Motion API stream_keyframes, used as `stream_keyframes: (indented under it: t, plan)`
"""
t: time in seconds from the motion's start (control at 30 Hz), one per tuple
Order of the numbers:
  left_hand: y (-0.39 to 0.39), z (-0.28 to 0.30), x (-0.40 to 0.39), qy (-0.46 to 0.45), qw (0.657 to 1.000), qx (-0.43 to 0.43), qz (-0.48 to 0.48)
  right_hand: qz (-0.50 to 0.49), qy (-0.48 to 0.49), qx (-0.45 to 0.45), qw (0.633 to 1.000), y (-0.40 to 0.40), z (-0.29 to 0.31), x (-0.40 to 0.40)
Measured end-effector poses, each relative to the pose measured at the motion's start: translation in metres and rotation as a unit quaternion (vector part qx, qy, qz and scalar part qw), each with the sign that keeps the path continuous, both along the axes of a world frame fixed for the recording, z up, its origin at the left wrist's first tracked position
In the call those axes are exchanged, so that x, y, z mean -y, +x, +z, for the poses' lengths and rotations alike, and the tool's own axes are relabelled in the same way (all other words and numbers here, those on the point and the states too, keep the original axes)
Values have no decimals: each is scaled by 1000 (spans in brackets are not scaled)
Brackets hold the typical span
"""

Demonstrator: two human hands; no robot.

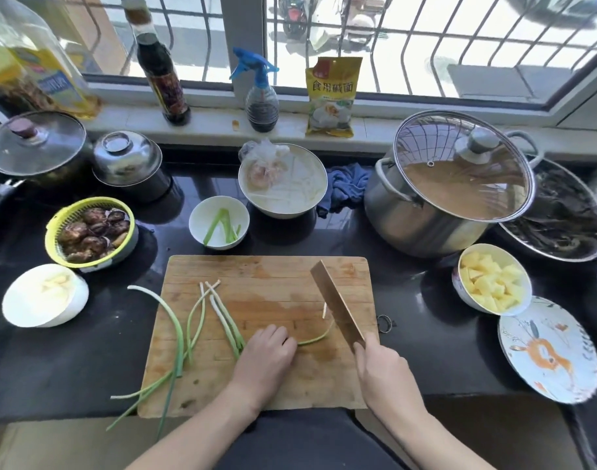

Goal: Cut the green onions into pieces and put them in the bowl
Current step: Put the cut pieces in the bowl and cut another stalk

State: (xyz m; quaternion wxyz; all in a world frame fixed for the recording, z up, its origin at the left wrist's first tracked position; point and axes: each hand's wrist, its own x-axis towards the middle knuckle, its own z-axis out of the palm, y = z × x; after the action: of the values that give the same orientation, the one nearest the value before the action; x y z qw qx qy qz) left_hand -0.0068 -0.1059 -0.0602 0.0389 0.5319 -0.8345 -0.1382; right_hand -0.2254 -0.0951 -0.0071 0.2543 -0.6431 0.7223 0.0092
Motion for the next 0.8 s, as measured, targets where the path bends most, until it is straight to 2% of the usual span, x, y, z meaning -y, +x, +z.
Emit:
stream_keyframes:
  t: [0.13,0.33,0.43,0.57,0.67,0.8]
  plan:
    - [-5,-3,2,19,995,-34,87,15,-9,14,1000,-6,14,-10]
    - [65,-7,-27,15,988,-16,154,11,30,29,999,6,6,-30]
    - [82,-7,-31,10,989,5,149,6,25,25,999,12,3,-27]
    - [70,-7,-26,17,996,17,80,14,7,14,1000,13,6,-20]
    - [54,-6,-21,30,995,8,96,-1,9,16,1000,12,8,-20]
    - [57,-6,-26,33,989,11,143,-70,16,24,997,1,14,-17]
